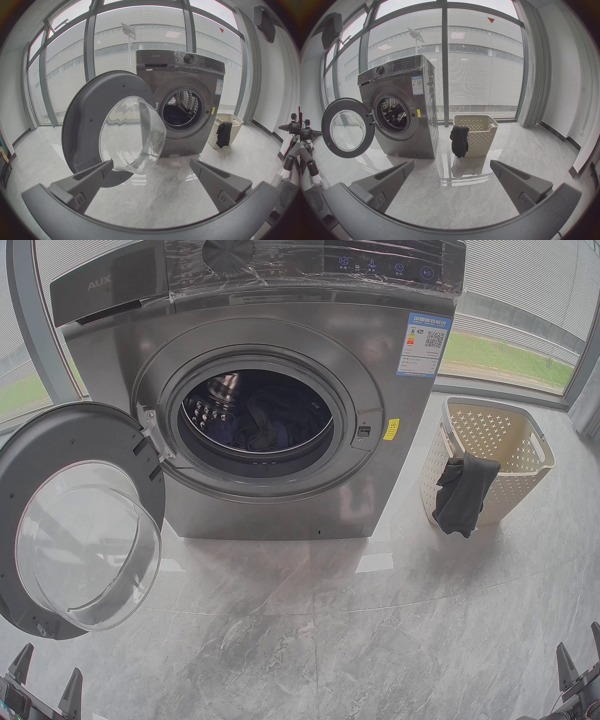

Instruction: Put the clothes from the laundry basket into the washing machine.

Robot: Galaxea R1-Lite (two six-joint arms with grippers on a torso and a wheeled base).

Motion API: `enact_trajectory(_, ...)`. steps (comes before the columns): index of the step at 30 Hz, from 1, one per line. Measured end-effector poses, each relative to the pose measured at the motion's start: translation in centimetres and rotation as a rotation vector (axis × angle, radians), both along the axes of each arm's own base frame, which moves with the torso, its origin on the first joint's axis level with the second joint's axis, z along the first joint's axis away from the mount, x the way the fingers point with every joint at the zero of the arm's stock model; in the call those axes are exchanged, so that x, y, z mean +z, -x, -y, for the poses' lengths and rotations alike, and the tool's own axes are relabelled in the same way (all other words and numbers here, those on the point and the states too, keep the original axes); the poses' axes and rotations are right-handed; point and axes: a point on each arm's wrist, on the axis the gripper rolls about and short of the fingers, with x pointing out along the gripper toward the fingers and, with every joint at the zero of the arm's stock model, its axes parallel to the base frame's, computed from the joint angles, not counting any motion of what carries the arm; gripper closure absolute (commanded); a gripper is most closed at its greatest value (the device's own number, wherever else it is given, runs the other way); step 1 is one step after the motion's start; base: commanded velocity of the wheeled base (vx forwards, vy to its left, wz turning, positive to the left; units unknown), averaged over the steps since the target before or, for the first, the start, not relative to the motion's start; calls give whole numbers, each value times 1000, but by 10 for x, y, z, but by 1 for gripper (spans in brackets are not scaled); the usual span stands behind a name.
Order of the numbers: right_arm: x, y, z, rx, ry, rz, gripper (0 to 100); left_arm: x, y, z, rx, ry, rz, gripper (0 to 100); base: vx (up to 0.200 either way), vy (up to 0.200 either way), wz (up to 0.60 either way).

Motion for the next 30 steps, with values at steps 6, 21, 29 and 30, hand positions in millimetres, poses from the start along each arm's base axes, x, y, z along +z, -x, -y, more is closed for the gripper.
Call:
enact_trajectory(6,0,0,0,-1,1,2,0,0,1,0,6,6,14,0,0,-133,0)
enact_trajectory(21,0,0,0,-1,0,1,0,0,2,0,10,11,20,0,0,-200,0)
enact_trajectory(29,0,0,0,-1,0,1,0,0,2,0,10,12,21,0,0,-200,0)
enact_trajectory(30,0,0,0,-1,0,1,0,0,2,0,10,12,21,0,0,-200,0)
